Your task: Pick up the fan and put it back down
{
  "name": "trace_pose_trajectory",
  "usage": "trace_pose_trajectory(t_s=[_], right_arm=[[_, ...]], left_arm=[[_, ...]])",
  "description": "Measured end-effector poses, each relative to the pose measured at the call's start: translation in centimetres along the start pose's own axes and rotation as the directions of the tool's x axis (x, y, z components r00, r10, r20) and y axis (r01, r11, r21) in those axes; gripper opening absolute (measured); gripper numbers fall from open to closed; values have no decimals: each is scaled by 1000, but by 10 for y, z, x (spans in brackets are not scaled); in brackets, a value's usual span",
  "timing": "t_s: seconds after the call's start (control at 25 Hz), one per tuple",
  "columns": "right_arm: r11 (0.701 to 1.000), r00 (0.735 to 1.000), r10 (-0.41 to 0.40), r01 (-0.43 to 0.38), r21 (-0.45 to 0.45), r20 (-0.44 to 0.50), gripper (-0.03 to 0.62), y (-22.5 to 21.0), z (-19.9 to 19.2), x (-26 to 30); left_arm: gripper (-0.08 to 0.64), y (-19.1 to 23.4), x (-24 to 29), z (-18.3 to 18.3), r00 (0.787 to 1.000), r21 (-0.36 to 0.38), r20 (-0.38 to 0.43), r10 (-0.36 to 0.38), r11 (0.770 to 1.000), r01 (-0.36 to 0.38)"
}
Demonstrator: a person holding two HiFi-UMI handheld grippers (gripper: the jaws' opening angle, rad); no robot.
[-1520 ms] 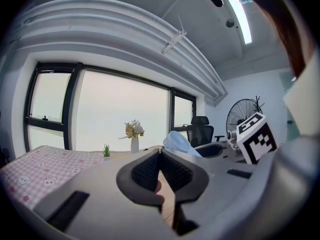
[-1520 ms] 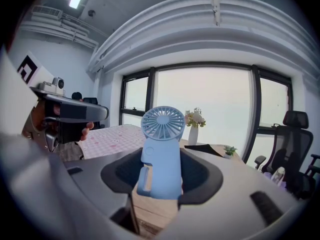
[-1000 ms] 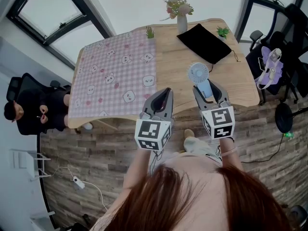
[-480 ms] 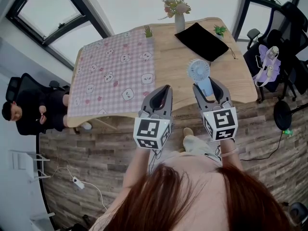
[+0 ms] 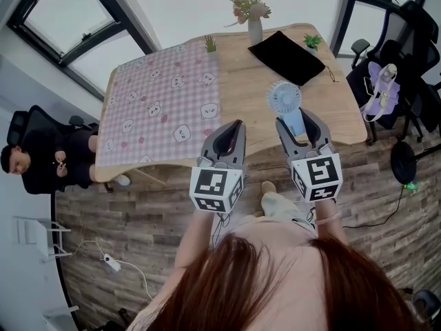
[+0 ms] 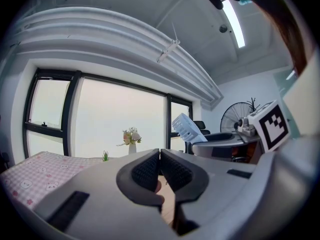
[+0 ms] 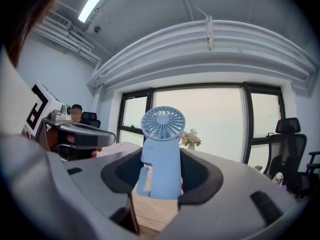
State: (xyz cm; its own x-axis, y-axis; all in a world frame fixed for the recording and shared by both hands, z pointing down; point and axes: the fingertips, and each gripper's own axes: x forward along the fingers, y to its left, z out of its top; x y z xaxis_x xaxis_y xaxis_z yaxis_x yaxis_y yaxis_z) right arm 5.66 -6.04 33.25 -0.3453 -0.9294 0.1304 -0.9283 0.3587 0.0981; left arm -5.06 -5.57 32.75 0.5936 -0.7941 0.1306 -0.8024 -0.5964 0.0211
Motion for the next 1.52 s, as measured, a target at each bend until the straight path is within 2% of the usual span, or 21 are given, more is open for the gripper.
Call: trace_pose_trajectory(t_s=[0.84, 1.52], right_arm=[[1000, 1000, 10, -10, -3, -1, 213, -4, -1, 9], [999, 998, 43, -43, -5, -47, 213, -9, -17, 34]], left_arm=[[12, 3, 13, -2, 1000, -7, -1, -11, 1000, 11], [12, 12, 30, -6, 1000, -18, -15, 4, 1000, -5]])
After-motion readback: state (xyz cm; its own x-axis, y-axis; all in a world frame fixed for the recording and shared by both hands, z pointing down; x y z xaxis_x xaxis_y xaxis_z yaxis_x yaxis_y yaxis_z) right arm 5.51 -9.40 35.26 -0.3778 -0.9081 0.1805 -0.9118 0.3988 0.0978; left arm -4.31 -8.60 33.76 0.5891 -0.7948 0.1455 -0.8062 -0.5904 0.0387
